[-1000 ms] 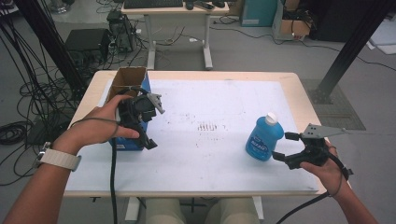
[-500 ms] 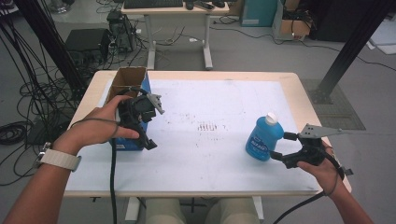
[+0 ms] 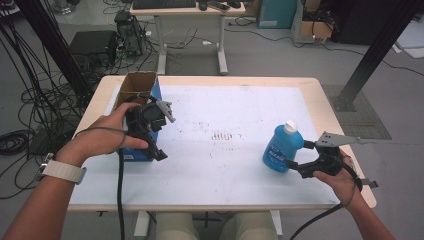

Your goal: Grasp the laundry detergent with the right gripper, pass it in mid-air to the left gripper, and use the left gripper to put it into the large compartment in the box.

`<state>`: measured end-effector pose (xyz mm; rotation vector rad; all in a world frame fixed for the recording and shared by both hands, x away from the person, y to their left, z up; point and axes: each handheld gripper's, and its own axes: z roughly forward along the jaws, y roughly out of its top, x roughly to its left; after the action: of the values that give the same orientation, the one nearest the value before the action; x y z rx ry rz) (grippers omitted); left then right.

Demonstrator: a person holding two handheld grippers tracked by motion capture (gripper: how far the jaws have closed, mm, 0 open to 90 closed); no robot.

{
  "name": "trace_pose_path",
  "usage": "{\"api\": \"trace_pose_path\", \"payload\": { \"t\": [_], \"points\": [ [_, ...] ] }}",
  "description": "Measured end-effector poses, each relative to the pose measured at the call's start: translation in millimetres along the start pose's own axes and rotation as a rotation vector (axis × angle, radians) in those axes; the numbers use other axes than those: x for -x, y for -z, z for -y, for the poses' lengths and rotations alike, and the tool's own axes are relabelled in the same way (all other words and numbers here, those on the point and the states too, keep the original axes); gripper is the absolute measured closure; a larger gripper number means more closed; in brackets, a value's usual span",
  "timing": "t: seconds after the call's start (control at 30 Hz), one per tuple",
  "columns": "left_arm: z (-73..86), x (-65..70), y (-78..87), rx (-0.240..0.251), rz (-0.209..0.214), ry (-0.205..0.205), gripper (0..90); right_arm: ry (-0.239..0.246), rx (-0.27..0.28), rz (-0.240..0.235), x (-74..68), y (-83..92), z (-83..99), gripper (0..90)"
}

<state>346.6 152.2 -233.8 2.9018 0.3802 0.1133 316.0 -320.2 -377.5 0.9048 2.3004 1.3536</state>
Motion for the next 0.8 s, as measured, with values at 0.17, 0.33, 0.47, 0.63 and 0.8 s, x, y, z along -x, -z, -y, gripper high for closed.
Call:
{"api": "trace_pose_path", "payload": {
  "t": [0.17, 0.33, 0.47, 0.63, 0.8],
  "points": [
    [0.7, -0.1, -0.4, -0.001, 0.000, 0.000, 9.7, -0.015, -0.006, 0.000, 0.0, -4.4, 1.6, 5.6],
    [1.6, -0.2, -0.6, -0.002, -0.001, 0.002, 9.7, -0.017, 0.001, 0.003, 0.0, -8.8, 2.7, 6.0],
    [2.0, -0.2, -0.5, -0.003, -0.002, 0.002, 9.7, -0.018, 0.003, 0.005, 0.1, -11.4, 3.5, 6.4],
    [2.6, -0.2, -1.1, -0.002, 0.001, 0.008, 9.7, -0.021, 0.006, 0.011, -0.2, -14.0, 3.9, 6.8],
    [2.3, -0.8, -0.6, -0.006, 0.003, 0.000, 9.7, -0.007, 0.010, 0.012, 1.0, -17.2, 4.7, 7.5]
  ]
}}
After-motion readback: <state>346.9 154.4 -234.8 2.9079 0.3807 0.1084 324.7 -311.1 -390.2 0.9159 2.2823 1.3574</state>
